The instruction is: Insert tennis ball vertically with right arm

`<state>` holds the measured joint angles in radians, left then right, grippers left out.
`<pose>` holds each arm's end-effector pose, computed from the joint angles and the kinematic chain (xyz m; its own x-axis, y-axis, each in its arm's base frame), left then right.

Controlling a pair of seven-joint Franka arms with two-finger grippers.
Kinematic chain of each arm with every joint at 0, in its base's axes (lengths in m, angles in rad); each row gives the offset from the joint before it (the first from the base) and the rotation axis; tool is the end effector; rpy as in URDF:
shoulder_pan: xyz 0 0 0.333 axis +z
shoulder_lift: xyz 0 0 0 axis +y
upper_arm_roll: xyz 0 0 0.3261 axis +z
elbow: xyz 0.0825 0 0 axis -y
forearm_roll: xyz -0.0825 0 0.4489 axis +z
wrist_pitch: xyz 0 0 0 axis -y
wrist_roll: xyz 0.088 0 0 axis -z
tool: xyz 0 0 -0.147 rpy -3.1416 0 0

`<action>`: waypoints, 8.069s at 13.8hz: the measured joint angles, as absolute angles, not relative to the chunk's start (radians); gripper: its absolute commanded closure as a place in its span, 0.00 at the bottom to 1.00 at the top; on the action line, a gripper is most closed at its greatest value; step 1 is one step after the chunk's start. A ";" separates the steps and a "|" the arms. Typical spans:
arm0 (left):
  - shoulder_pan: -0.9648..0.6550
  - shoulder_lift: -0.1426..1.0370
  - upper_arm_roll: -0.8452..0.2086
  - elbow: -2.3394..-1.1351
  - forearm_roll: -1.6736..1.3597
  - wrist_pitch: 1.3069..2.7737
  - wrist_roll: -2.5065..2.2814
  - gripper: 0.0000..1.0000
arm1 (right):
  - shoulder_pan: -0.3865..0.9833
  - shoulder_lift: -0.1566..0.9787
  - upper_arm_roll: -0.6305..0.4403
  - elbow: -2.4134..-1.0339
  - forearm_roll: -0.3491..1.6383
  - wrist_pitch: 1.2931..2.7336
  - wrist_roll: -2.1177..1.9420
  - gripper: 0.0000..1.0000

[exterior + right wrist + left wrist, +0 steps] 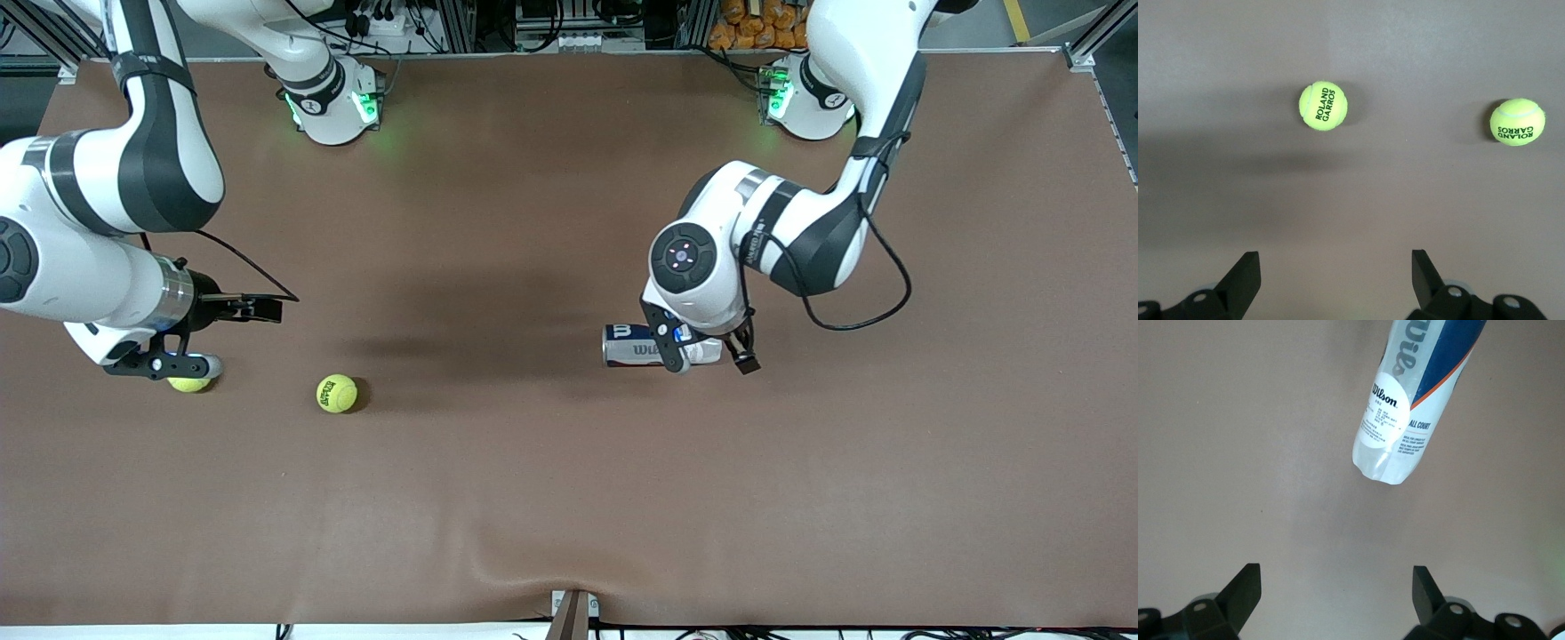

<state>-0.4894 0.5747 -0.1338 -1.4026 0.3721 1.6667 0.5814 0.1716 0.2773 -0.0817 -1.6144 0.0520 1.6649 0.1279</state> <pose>0.6323 -0.3762 0.3014 0.2670 -0.8765 -0.4005 -0.9619 -0.2678 -0.0552 0.6696 0.0711 0.3983 0.9731 -0.0471 -0.2256 -0.0480 -0.9988 0.0018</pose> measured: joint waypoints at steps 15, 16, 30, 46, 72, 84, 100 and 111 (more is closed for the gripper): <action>-0.582 0.663 -0.137 -1.401 0.504 1.719 0.594 0.00 | 0.185 0.548 -0.074 -1.617 0.057 2.062 0.127 0.00; -0.591 0.664 -0.137 -1.401 0.514 1.719 0.590 0.00 | 0.185 0.567 -0.074 -1.617 0.057 2.072 0.127 0.00; -0.601 0.751 -0.137 -1.402 0.564 1.770 0.616 0.00 | 0.208 0.707 -0.072 -1.619 0.102 2.139 0.132 0.07; -0.623 0.795 -0.138 -1.421 0.611 1.804 0.731 0.00 | 0.166 0.497 -0.109 -1.320 0.076 1.521 0.017 1.00; -0.600 0.797 -0.137 -1.444 0.477 1.778 0.679 0.00 | 0.055 0.195 -0.106 -1.253 0.053 1.278 -0.049 1.00; -0.600 0.833 -0.136 -1.444 0.477 1.806 0.670 0.00 | 0.056 0.195 -0.101 -1.253 0.054 1.278 -0.049 1.00; -0.601 0.843 -0.132 -1.443 0.477 1.807 0.669 0.06 | 0.056 0.196 -0.101 -1.254 0.054 1.278 -0.049 1.00; -0.600 0.845 -0.128 -1.443 0.479 1.837 0.669 0.10 | 0.056 0.196 -0.101 -1.254 0.054 1.278 -0.049 1.00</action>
<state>-0.6005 0.8455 -0.1277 -1.4434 0.4788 1.8367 0.6691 0.0563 0.1957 -0.1007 -1.2541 0.0542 1.2780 -0.0485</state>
